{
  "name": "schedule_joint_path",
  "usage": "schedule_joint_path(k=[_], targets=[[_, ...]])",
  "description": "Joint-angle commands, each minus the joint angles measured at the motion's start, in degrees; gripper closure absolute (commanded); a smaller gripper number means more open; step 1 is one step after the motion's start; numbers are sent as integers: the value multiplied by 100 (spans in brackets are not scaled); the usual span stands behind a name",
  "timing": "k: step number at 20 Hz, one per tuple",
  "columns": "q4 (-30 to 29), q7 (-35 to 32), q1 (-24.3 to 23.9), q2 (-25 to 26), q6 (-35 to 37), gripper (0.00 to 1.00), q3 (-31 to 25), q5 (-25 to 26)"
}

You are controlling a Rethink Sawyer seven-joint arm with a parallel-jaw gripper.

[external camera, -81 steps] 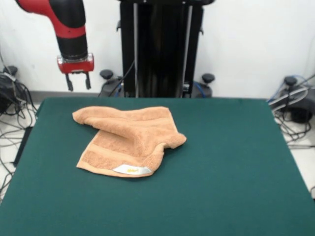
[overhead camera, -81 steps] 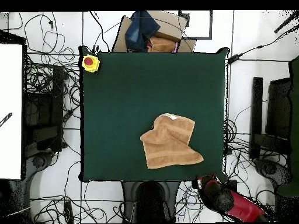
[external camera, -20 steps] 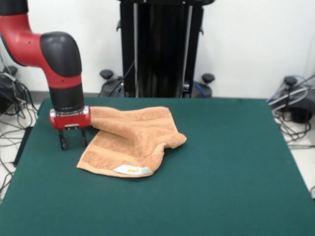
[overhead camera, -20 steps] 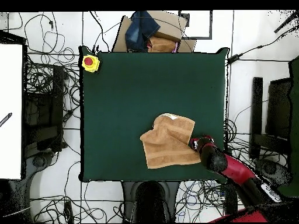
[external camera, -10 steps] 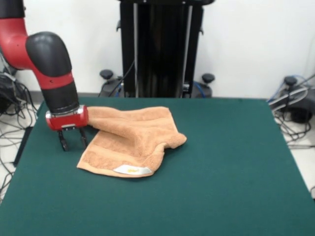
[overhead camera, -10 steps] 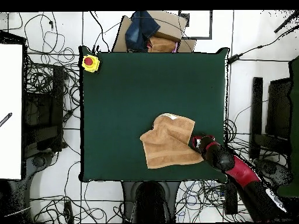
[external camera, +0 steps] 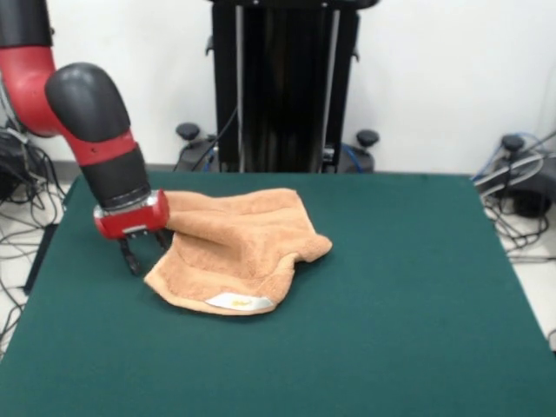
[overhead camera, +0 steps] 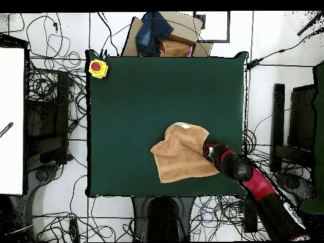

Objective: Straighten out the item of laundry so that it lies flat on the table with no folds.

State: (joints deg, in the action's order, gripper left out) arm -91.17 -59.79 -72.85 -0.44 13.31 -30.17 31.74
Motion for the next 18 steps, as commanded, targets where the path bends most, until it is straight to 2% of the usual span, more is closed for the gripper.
schedule_joint_path(k=[1, 8, 13, 18], targets=[[-446, 297, 120, 898, 865, 0, -1056, -165], [-490, 168, 91, 773, 684, 0, -986, 75], [-118, 700, -238, 473, 943, 0, -601, 387], [61, 1024, -382, 330, 1259, 0, -525, 557]])
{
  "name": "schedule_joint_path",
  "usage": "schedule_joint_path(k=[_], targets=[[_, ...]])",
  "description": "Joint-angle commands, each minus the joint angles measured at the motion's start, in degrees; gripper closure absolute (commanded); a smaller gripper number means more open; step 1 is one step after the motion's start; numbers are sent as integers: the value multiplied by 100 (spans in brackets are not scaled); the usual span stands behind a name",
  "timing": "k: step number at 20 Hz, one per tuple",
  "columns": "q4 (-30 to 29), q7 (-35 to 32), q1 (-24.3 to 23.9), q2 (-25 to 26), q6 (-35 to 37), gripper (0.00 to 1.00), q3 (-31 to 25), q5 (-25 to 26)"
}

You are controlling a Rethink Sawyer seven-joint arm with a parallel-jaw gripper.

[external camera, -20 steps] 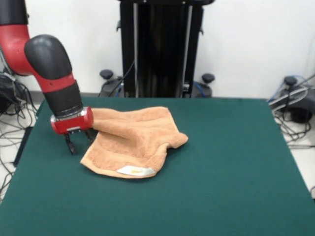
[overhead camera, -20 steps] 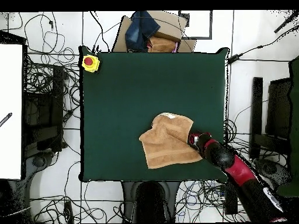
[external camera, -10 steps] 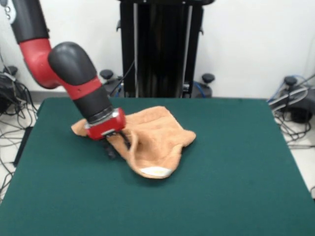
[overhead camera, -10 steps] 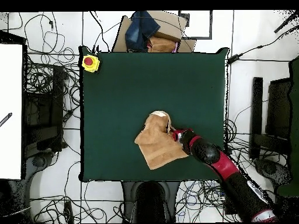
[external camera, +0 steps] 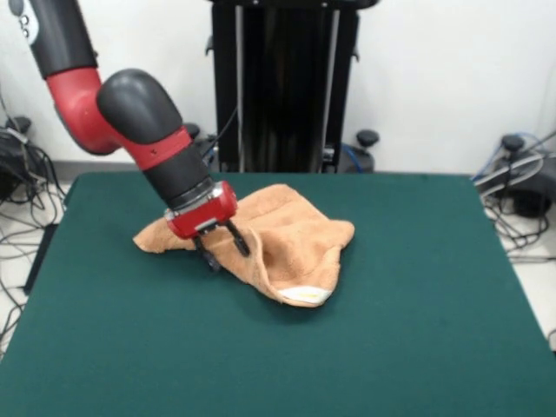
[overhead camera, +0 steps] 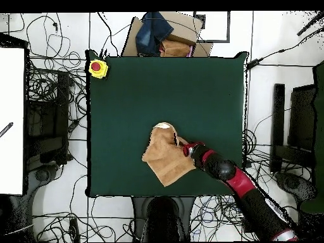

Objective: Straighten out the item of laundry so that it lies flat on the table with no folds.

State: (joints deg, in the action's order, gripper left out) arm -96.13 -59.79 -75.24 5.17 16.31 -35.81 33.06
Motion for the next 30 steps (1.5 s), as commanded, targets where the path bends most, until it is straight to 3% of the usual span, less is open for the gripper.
schedule_joint_path(k=[1, 6, 16, 25, 30], targets=[[601, 1102, -169, -249, 1057, 0, 32, 437], [529, 1308, -275, -548, 1511, 0, -52, 487], [348, 1444, -542, -594, 1842, 0, -265, 666], [1308, 1704, -348, 108, 1539, 0, -483, 803], [1566, 1531, -187, 222, 1324, 0, -544, 866]])
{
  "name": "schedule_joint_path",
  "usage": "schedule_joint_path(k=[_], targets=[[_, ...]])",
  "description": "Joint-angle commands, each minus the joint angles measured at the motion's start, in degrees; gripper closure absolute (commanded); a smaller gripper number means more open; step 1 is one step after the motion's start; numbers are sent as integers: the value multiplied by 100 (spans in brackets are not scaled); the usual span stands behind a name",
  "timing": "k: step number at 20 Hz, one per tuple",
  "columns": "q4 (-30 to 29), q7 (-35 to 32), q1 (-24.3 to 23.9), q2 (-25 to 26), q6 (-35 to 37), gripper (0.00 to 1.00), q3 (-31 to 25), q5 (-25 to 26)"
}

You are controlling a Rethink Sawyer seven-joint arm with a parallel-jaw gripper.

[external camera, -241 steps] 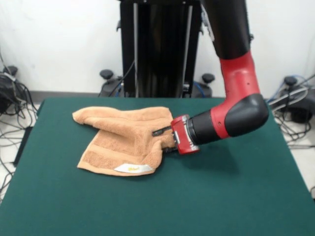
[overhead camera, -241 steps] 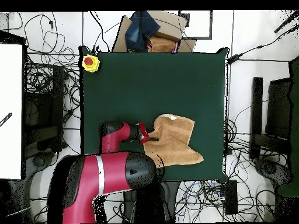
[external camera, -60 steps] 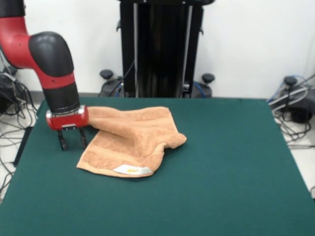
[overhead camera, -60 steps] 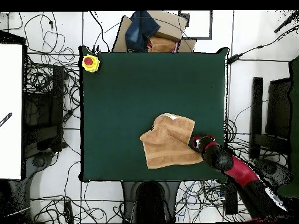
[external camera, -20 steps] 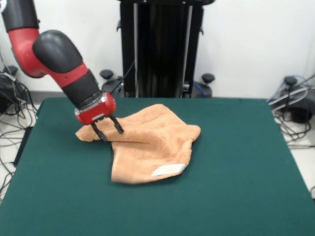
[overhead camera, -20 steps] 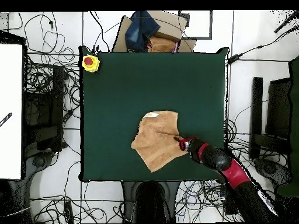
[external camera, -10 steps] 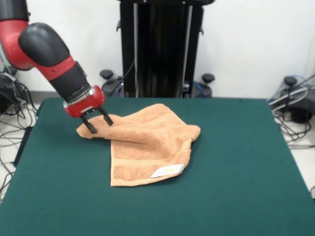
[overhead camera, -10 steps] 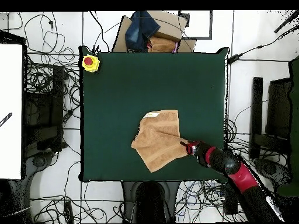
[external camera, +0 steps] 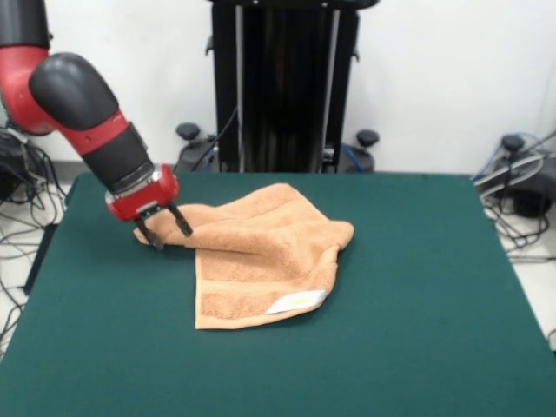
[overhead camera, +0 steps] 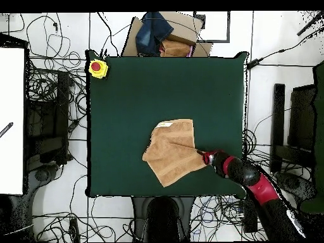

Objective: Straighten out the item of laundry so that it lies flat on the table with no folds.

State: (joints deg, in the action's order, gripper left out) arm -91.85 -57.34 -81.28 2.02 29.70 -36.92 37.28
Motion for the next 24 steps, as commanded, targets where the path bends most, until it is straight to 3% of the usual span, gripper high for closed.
schedule_joint_path(k=[1, 14, 24], targets=[[1193, 1303, 435, 557, -6, 0, -451, 448], [926, 1077, 450, 689, -273, 0, -678, 356], [891, 1141, 371, 1101, -285, 0, -959, 313]])
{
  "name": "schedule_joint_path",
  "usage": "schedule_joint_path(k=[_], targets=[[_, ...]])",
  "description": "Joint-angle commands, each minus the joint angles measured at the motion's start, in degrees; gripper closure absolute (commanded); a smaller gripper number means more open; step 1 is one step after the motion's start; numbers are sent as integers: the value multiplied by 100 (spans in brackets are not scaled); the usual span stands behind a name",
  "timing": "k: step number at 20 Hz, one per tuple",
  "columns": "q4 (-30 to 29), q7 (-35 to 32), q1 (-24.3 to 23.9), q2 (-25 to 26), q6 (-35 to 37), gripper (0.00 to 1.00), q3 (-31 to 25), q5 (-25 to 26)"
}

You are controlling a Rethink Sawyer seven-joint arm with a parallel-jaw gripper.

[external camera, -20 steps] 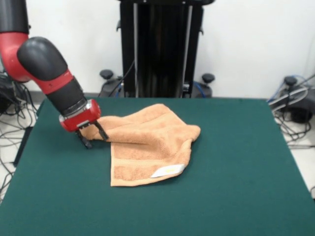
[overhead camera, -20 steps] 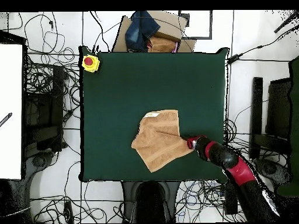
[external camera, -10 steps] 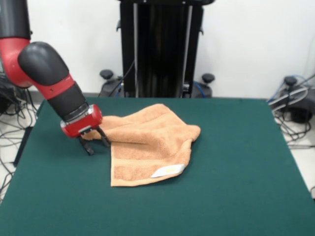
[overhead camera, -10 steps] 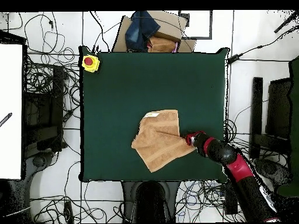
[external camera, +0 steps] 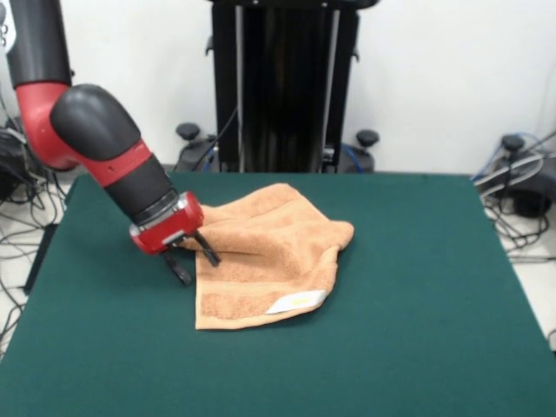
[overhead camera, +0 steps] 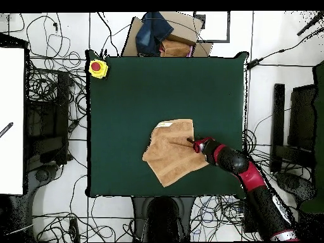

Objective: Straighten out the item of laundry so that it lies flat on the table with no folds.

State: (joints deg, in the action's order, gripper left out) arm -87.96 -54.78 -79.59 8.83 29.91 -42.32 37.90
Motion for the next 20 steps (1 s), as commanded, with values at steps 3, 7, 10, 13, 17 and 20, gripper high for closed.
schedule_joint_path(k=[3, 7, 10, 13, 17, 20], targets=[[581, 903, 211, 418, -275, 0, -411, 294], [728, 1040, 200, 414, -188, 0, -381, 359], [706, 956, 163, 243, -226, 0, -255, 458], [718, 925, 123, 134, -206, 0, -127, 514], [625, 827, 77, -91, -190, 0, 11, 595], [599, 743, 32, -176, -216, 0, 108, 697]])
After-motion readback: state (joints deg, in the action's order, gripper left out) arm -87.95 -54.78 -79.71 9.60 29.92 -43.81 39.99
